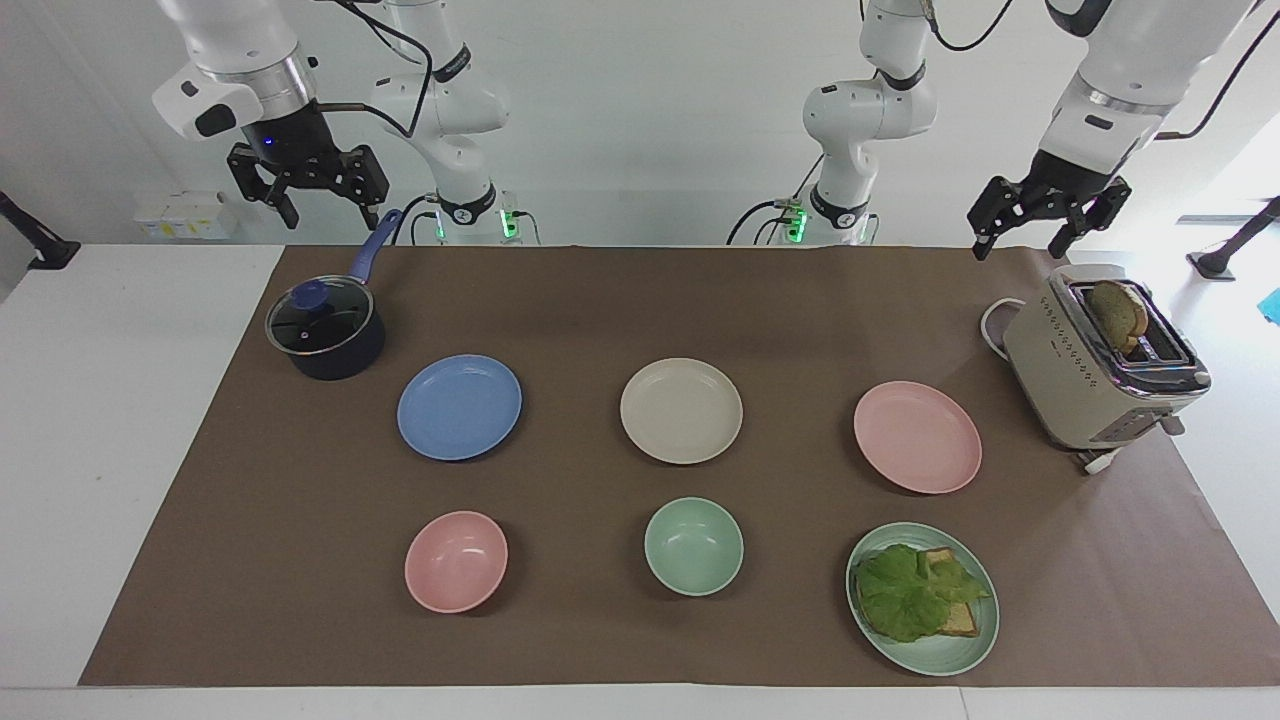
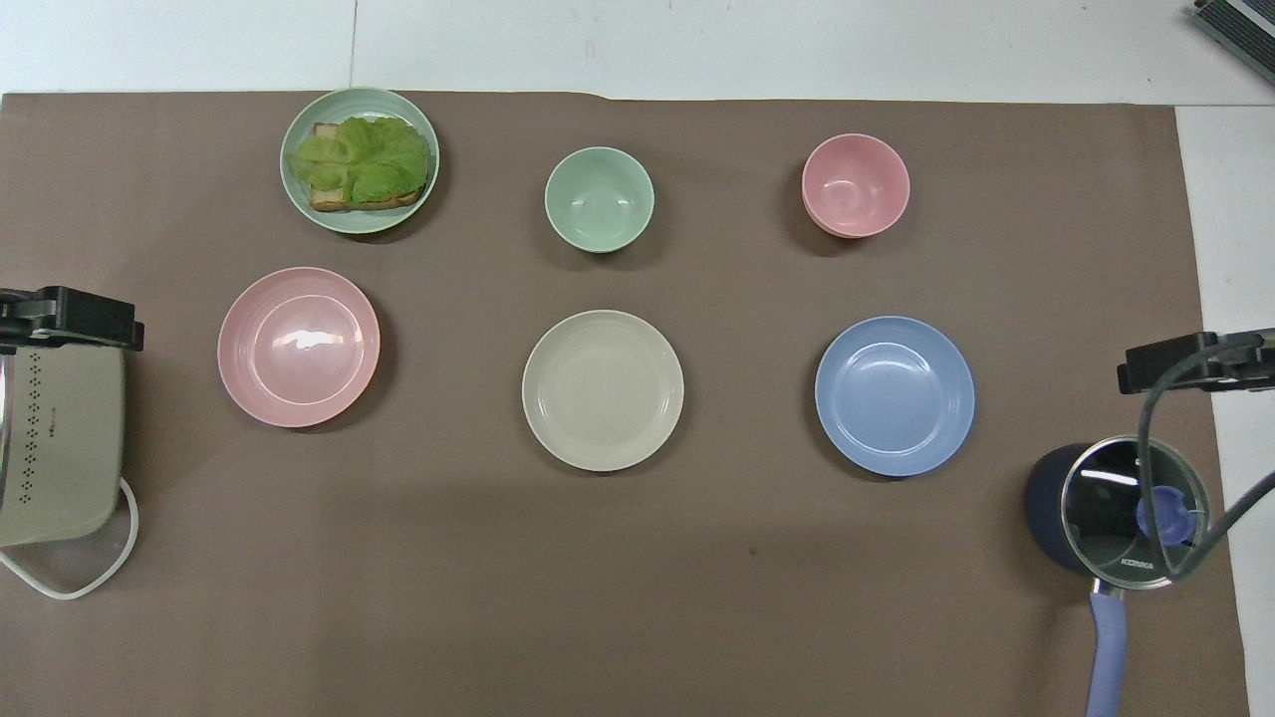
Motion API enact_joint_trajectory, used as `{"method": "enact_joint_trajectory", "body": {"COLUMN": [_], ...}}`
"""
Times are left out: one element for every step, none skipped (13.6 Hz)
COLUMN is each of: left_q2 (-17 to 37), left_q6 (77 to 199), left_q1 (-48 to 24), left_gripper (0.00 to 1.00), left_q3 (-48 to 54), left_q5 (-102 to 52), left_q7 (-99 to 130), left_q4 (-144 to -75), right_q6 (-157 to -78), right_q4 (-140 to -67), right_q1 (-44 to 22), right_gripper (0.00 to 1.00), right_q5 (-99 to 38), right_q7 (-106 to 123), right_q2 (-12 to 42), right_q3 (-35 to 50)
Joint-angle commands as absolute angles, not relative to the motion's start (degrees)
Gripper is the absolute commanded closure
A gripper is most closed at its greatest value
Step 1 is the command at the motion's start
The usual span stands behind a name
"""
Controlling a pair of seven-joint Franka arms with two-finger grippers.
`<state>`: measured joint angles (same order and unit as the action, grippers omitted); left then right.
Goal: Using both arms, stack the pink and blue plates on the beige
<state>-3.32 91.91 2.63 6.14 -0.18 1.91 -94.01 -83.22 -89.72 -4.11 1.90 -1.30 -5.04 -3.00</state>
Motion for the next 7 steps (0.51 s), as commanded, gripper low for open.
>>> {"method": "enact_joint_trajectory", "body": {"left_q2": [-3.6,-3.2,-1.9,0.0,1.7,3.8,6.8], "left_q6": [102.5,106.7,109.7,111.9,114.3,116.4,118.8], "left_q1": [3.7,4.2,4.4,4.5,4.6,5.5,6.4], "left_gripper": [0.0,0.0,0.0,0.0,0.0,0.0,0.0], "left_q3": [6.2,6.2,6.2,6.2,6.2,6.1,6.1], "left_q5": [-1.0,-1.0,-1.0,-1.0,-1.0,-1.0,-1.0], "left_q7": [2.2,2.1,2.2,2.3,2.4,2.5,3.2], "left_q4": [-104.2,-107.0,-109.0,-110.0,-110.9,-111.5,-112.0], "right_q6": [-83.4,-83.4,-83.4,-82.3,-82.4,-82.5,-82.8], "right_q4": [-89.9,-89.9,-89.9,-90.1,-89.9,-89.9,-90.2], "right_q1": [-3.5,-3.5,-3.5,-3.5,-3.6,-3.5,-3.3], "right_gripper": [0.0,0.0,0.0,0.0,0.0,0.0,0.0], "right_q5": [1.3,1.3,1.3,1.3,1.3,1.6,1.3], "right_q7": [0.3,0.3,0.3,0.4,0.4,0.5,0.9], "right_q2": [-5.4,-5.4,-5.4,-5.5,-5.6,-5.5,-5.6], "right_q3": [-2.9,-2.9,-2.9,-2.8,-2.7,-2.8,-3.0]}}
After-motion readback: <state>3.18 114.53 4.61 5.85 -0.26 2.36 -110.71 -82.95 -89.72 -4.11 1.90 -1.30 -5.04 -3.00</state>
